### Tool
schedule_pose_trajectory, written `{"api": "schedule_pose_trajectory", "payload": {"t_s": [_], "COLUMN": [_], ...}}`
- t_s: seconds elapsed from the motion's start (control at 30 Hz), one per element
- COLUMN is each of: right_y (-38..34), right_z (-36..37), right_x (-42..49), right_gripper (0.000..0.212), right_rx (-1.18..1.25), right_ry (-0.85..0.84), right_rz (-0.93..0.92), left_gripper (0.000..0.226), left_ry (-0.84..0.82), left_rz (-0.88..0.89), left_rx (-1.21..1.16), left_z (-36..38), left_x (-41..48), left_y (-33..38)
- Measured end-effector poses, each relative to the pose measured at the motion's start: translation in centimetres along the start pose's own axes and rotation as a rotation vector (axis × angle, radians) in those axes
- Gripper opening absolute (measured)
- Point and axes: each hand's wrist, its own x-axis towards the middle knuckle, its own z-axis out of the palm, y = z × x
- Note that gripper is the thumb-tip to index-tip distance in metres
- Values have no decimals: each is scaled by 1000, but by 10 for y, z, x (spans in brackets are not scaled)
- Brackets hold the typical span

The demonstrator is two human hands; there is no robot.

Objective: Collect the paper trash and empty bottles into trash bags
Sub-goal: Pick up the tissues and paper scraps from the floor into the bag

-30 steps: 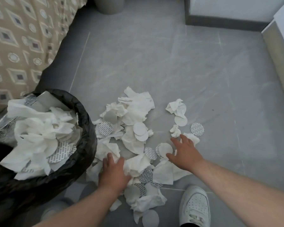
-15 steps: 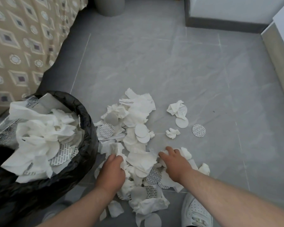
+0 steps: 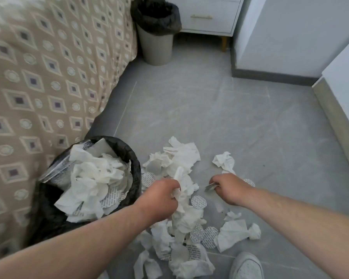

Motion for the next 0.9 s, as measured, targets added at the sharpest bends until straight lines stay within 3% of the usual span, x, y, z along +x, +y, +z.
{"api": "schedule_pose_trajectory", "payload": {"t_s": [0.17,0.33,0.47,0.63,0.8,0.9], "right_y": [-50,-127,-189,-245,-258,-255], "right_z": [-68,-117,-129,-111,-91,-87], "right_x": [-30,-79,-105,-120,-121,-113], "right_gripper": [33,26,19,20,20,25], "right_rx": [41,198,411,743,795,822], "right_ry": [168,315,320,276,233,232], "right_rz": [-78,-140,-193,-147,-81,-46], "left_gripper": [27,17,16,24,15,20], "left_ry": [87,348,424,440,406,437], "left_rz": [65,5,-100,-388,-549,-607], "left_rx": [22,-184,-268,-295,-381,-521], "left_z": [-92,-170,-202,-203,-170,-156], "left_x": [-34,-98,-144,-162,-139,-113], "left_y": [34,41,11,-74,-133,-139]}}
